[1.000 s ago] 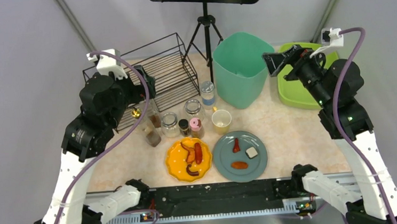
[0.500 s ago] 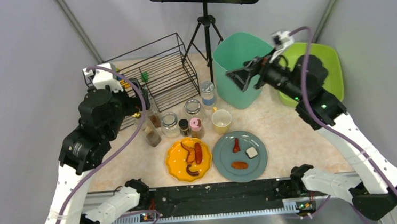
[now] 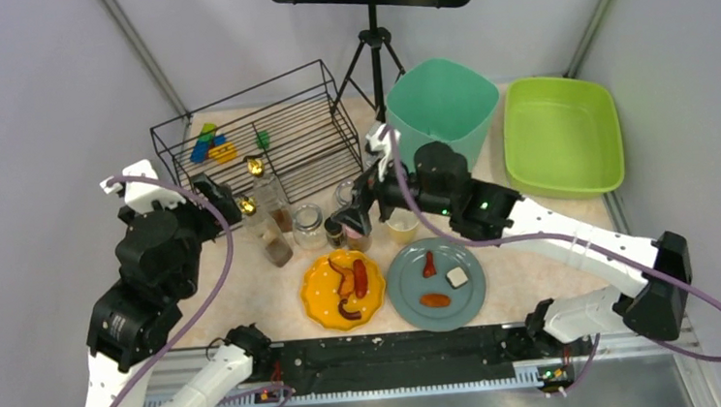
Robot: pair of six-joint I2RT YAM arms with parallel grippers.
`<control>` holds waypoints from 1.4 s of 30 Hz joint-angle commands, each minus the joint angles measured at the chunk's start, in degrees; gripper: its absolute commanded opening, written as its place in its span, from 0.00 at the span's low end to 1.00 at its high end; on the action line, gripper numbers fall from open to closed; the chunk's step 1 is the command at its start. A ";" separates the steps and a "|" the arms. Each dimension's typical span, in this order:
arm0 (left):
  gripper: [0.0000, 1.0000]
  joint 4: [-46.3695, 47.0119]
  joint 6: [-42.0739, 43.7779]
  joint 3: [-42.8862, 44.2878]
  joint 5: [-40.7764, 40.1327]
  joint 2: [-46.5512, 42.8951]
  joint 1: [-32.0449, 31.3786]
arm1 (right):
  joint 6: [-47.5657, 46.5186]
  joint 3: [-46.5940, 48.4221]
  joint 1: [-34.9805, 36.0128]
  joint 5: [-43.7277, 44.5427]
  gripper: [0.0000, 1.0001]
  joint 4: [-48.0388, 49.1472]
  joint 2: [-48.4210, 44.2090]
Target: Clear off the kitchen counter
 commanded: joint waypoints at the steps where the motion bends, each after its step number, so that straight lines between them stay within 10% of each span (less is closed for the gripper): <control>1: 0.99 1.39 -1.22 -2.31 -3.12 -1.04 0.00 | -6.44 -1.59 4.49 -1.80 0.93 11.18 4.81; 18: 0.97 -1.93 -2.31 -5.55 3.51 -3.74 -0.01 | -14.91 -2.22 8.16 -3.16 0.91 36.02 19.99; 26: 0.99 -0.01 -2.92 -13.96 18.28 -7.07 -0.02 | -17.63 -9.11 8.14 2.98 0.92 33.28 13.15; 42: 0.99 16.23 -0.86 -29.34 11.93 -10.95 -0.02 | -4.77 -29.68 8.18 7.12 0.92 26.69 -15.35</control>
